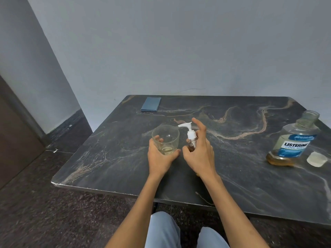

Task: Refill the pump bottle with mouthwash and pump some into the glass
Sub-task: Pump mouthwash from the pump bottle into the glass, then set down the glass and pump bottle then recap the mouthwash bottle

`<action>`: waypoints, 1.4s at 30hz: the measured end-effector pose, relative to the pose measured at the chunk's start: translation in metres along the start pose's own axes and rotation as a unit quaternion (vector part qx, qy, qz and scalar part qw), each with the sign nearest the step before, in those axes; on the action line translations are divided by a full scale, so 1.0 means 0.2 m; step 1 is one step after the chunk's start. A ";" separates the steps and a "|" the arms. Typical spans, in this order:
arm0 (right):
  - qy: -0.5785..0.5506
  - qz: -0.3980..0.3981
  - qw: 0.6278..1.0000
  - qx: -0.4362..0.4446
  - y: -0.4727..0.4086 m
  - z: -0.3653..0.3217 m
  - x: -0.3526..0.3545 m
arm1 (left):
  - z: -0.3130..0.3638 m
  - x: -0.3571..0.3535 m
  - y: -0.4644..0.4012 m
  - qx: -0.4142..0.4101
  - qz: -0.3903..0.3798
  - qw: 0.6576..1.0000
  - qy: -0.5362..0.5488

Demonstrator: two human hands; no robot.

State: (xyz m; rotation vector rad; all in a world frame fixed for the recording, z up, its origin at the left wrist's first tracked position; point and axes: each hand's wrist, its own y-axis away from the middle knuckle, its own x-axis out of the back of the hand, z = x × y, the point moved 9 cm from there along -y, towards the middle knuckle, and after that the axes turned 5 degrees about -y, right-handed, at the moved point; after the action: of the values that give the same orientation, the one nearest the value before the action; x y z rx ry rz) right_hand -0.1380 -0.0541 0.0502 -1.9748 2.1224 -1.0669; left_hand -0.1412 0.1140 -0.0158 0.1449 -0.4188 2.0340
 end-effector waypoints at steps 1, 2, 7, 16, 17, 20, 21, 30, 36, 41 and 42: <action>0.006 0.000 1.000 0.011 0.01 -0.01 0.00 | 0.00 0.00 0.00 0.001 0.001 1.000 -0.001; 0.013 0.000 1.000 0.023 0.01 -0.02 0.00 | 0.00 0.00 0.00 0.001 0.002 1.000 -0.002; -0.015 0.011 0.999 0.030 -0.02 0.02 0.03 | 0.00 0.01 0.00 -0.001 0.013 1.000 -0.008; -0.100 0.031 0.992 0.075 -0.06 0.11 0.12 | 0.00 0.01 0.00 -0.006 0.025 1.000 -0.015; -0.105 0.030 0.992 0.069 -0.06 0.13 0.13 | 0.00 0.01 0.00 -0.008 0.027 0.999 -0.016; -0.119 0.037 0.991 0.043 -0.05 0.21 0.16 | 0.01 0.02 0.00 -0.010 0.031 0.999 -0.020; -0.108 0.035 0.993 0.037 -0.05 0.22 0.17 | 0.02 0.02 0.01 -0.011 0.031 0.999 -0.021; -0.099 -0.042 0.994 -0.011 -0.03 0.24 0.16 | 0.02 0.03 0.02 -0.012 0.030 0.999 -0.036; -0.114 -0.095 0.988 -0.046 0.02 0.25 0.16 | 0.03 0.03 0.04 -0.011 0.011 0.999 -0.033; -0.106 -0.104 0.986 -0.069 0.11 0.29 0.14 | 0.02 0.02 0.06 -0.006 -0.009 0.998 -0.059; -0.100 -0.107 0.987 -0.073 0.11 0.28 0.13 | 0.02 0.02 0.06 -0.004 -0.013 0.998 -0.066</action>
State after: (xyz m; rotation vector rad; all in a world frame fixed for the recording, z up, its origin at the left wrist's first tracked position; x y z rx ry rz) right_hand -0.1356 -0.1037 0.0069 -2.3093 1.9699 -0.7158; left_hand -0.1544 0.1094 -0.0133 0.2797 -0.5057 2.0026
